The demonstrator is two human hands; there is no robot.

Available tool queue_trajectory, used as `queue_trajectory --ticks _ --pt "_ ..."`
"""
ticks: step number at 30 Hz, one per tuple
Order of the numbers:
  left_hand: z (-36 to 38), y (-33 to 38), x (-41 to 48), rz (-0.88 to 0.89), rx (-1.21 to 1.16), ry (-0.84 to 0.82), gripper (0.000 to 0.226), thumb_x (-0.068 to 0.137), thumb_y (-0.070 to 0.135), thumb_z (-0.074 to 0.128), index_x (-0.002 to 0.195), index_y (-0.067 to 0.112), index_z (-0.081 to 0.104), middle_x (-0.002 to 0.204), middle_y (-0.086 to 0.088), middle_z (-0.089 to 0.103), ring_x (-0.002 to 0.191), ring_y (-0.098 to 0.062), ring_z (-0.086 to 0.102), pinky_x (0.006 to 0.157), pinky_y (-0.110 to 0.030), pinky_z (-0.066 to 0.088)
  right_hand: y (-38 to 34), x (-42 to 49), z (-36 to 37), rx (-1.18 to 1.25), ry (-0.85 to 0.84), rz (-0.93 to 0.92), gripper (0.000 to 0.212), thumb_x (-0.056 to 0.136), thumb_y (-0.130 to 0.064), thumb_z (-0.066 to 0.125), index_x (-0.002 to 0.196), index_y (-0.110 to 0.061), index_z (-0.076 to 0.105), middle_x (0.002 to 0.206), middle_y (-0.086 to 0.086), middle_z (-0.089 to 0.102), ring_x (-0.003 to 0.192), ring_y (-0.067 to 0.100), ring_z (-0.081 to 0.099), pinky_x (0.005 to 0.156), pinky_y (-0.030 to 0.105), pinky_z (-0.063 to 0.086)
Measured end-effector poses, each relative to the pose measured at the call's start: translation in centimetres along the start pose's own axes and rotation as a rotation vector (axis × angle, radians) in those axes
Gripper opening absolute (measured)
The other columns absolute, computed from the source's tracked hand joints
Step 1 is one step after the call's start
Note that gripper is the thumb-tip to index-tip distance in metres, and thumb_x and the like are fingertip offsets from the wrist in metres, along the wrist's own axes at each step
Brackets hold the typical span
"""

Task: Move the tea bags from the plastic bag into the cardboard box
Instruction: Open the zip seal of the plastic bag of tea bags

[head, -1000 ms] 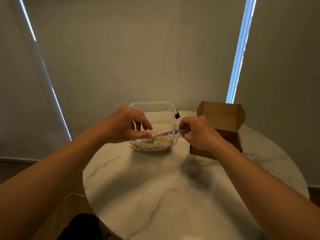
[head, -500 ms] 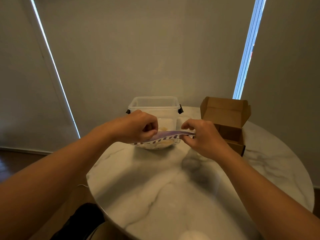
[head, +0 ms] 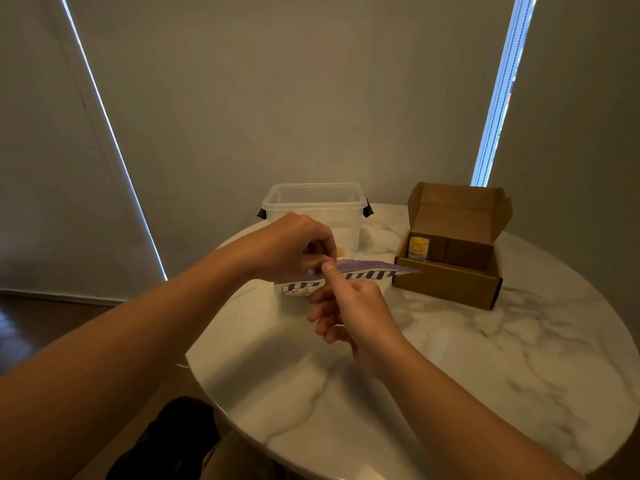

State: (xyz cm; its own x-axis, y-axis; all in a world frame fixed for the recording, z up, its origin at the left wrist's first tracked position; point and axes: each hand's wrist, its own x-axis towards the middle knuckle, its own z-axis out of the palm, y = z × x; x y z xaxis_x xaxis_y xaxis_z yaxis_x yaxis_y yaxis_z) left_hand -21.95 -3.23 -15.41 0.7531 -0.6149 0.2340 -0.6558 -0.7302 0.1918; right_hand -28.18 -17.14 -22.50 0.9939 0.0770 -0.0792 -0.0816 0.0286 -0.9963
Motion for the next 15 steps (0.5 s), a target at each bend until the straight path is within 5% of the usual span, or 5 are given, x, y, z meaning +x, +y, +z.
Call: queue_trajectory --ticks 8,15 --pt "-0.2 -1.3 -1.6 -0.023 -0.073 -0.167 0.012 0.087 0.021 0.072 0.098 0.021 0.075 0.082 0.013 0.071 0.074 -0.002 0.066 0.066 -0.017 0.053 1.0 0.4 0.7 0.043 0.001 0.036 0.028 0.101 -0.018 0.046 0.094 -0.002 0.068 0.070 0.009 0.067 0.059 0.018 0.059 0.052 0.026 0.047" --pt "1.0 -1.0 -1.2 0.035 -0.001 -0.067 0.006 0.088 0.021 0.070 0.089 0.020 0.076 0.072 0.015 0.067 0.066 -0.002 0.062 0.057 -0.016 0.047 0.7 0.7 0.6 0.136 -0.025 0.120 0.037 0.099 -0.031 0.050 0.095 0.001 0.068 0.064 0.010 0.064 0.052 0.017 0.055 0.047 0.026 0.043"
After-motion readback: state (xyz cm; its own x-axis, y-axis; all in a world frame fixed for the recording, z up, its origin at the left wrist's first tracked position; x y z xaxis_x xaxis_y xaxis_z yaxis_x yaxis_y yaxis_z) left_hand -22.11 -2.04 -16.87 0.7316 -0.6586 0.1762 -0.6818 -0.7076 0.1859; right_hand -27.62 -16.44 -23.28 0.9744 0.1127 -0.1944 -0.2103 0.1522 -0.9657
